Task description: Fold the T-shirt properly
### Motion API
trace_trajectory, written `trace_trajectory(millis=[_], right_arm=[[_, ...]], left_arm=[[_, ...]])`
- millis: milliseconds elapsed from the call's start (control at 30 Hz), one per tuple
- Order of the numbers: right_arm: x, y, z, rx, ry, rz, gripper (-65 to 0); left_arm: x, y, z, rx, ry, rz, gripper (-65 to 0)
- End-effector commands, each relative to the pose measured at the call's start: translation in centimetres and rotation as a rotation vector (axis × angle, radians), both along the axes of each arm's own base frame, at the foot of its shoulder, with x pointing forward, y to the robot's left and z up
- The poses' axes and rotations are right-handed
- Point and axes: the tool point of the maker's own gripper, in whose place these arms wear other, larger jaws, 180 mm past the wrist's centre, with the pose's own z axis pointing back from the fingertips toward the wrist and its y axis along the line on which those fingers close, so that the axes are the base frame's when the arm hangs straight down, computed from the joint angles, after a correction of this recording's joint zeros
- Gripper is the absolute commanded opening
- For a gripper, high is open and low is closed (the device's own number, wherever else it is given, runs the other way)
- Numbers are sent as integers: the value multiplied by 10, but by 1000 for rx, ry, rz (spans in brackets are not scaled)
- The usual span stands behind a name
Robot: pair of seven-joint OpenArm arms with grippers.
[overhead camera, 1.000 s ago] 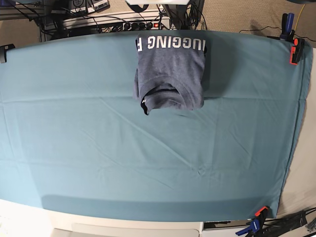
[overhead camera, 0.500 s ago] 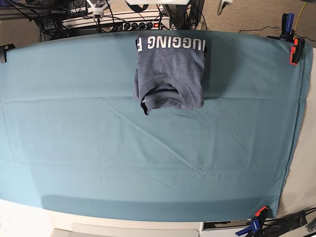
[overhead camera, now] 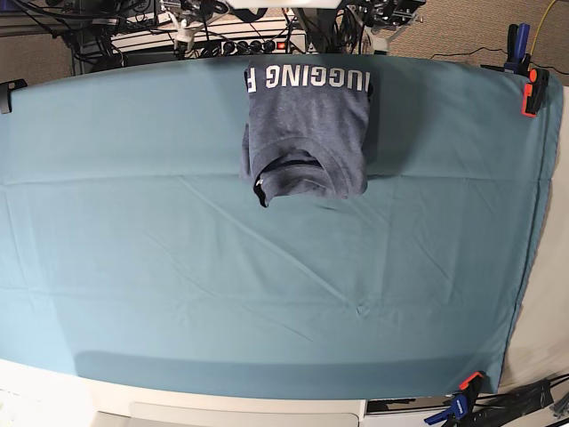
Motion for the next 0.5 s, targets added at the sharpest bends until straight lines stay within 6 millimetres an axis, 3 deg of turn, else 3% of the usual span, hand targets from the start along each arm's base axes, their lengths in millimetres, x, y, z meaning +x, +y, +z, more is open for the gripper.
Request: trace_trajectory(millis=[0, 200, 467], right_arm=[[3, -3, 0, -10, -9, -22, -650], [8, 2, 0, -11, -29, -67, -650], [18, 24, -2, 20, -55, -71, -650]], left_arm=[[-6, 4, 0, 9, 12, -1, -650], [-11, 6, -1, 11, 19, 10, -650], [-5, 7, -1, 12, 7, 9, -650]])
